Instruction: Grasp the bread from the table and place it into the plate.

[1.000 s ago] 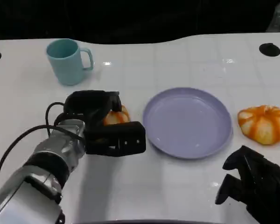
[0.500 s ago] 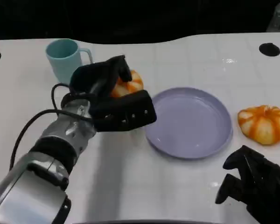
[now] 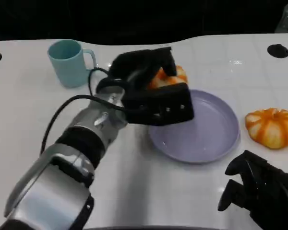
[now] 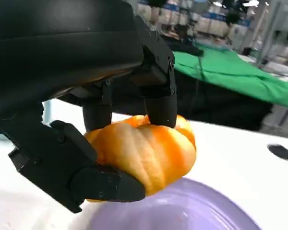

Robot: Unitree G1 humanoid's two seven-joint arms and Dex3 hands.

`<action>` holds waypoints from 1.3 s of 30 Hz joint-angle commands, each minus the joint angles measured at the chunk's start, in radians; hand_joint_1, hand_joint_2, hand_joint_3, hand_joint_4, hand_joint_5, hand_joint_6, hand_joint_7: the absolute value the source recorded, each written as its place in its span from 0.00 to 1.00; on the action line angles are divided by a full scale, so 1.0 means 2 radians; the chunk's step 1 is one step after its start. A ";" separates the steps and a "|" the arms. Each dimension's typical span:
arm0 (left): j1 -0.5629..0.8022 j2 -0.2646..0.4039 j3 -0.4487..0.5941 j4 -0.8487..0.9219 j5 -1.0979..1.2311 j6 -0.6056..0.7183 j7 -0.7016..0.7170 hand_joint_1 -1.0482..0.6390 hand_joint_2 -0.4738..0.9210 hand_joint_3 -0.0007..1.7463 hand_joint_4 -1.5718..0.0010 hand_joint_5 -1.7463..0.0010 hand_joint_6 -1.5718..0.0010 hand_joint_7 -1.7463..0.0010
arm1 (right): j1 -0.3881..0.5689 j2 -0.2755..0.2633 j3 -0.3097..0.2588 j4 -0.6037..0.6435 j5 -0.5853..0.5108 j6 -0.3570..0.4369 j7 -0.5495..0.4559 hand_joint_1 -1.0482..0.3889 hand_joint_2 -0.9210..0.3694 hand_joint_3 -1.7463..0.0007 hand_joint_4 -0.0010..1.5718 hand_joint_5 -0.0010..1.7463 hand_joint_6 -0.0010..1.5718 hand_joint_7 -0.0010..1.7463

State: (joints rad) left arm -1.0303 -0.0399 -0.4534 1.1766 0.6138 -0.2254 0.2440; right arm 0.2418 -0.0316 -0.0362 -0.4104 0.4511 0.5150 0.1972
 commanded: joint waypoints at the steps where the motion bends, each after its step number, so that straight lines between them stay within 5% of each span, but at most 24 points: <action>1: -0.016 -0.014 -0.012 0.001 0.005 0.005 -0.005 0.49 0.71 0.53 0.41 0.00 0.60 0.01 | 0.004 -0.003 -0.002 -0.012 0.000 -0.004 -0.004 0.44 0.00 0.75 0.40 1.00 0.32 0.91; 4: -0.019 -0.025 -0.019 0.007 0.008 0.016 -0.009 0.50 0.74 0.48 0.42 0.00 0.58 0.16 | 0.005 -0.003 -0.001 -0.015 0.001 -0.001 -0.007 0.44 0.00 0.75 0.40 1.00 0.32 0.91; 10: -0.025 -0.039 -0.027 0.019 0.009 0.027 -0.010 0.50 0.76 0.45 0.43 0.00 0.60 0.05 | 0.007 -0.005 0.001 -0.016 0.000 -0.004 -0.005 0.44 0.00 0.73 0.41 1.00 0.32 0.91; 11: -0.026 -0.043 -0.027 0.022 0.008 0.032 -0.011 0.49 0.80 0.43 0.45 0.00 0.59 0.31 | 0.007 -0.005 0.001 -0.015 -0.001 -0.005 -0.005 0.44 0.00 0.73 0.41 1.00 0.32 0.92; 12: -0.027 -0.047 -0.027 0.025 0.008 0.035 -0.011 0.49 0.82 0.41 0.46 0.00 0.55 0.46 | 0.007 -0.005 0.001 -0.015 -0.001 -0.006 -0.004 0.44 0.00 0.73 0.41 1.00 0.32 0.92; 16: -0.031 -0.062 -0.028 0.035 0.007 0.054 -0.016 0.48 0.90 0.32 0.49 0.00 0.48 0.69 | 0.007 -0.006 0.002 -0.013 -0.003 -0.011 -0.001 0.43 0.00 0.74 0.41 1.00 0.32 0.91; 22: -0.033 -0.073 -0.029 0.040 0.007 0.067 -0.021 0.48 0.92 0.29 0.49 0.00 0.46 0.72 | 0.009 -0.006 0.003 -0.013 -0.002 -0.013 -0.002 0.43 0.00 0.74 0.40 1.00 0.32 0.91; 25: -0.033 -0.089 -0.037 0.048 0.012 0.087 -0.028 0.49 0.99 0.09 0.54 0.00 0.48 0.74 | 0.011 -0.005 0.006 -0.015 -0.004 -0.012 -0.005 0.43 0.00 0.74 0.41 1.00 0.32 0.91; 27: -0.033 -0.092 -0.036 0.051 0.010 0.091 -0.031 0.49 1.00 0.06 0.55 0.01 0.49 0.76 | 0.012 -0.005 0.006 -0.015 -0.004 -0.013 -0.004 0.43 0.00 0.74 0.41 1.00 0.32 0.91; 31: -0.032 -0.099 -0.021 0.054 -0.009 0.096 -0.047 0.45 1.00 0.09 0.62 0.22 0.51 0.86 | 0.013 -0.004 0.006 -0.016 -0.006 -0.014 -0.004 0.44 0.00 0.75 0.41 1.00 0.32 0.91; 33: -0.034 -0.100 -0.022 0.056 -0.008 0.100 -0.061 0.42 1.00 0.12 0.70 0.35 0.61 0.93 | 0.013 -0.005 0.005 -0.015 -0.007 -0.015 -0.002 0.44 0.00 0.75 0.41 1.00 0.33 0.91; 36: -0.040 -0.102 -0.025 0.058 -0.005 0.117 -0.085 0.33 1.00 0.17 0.85 0.70 0.80 0.99 | 0.013 -0.005 0.005 -0.014 -0.007 -0.017 -0.001 0.43 0.00 0.75 0.41 1.00 0.33 0.91; 39: -0.041 -0.104 -0.025 0.058 -0.004 0.128 -0.093 0.27 1.00 0.17 0.94 0.82 0.89 1.00 | 0.012 -0.005 0.004 -0.012 -0.007 -0.019 0.000 0.44 0.00 0.75 0.41 1.00 0.33 0.90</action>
State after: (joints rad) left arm -1.0749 -0.2345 -0.5029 1.2847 0.6106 0.0125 0.0782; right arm 0.2611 -0.0331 -0.0223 -0.4341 0.4375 0.4950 0.1917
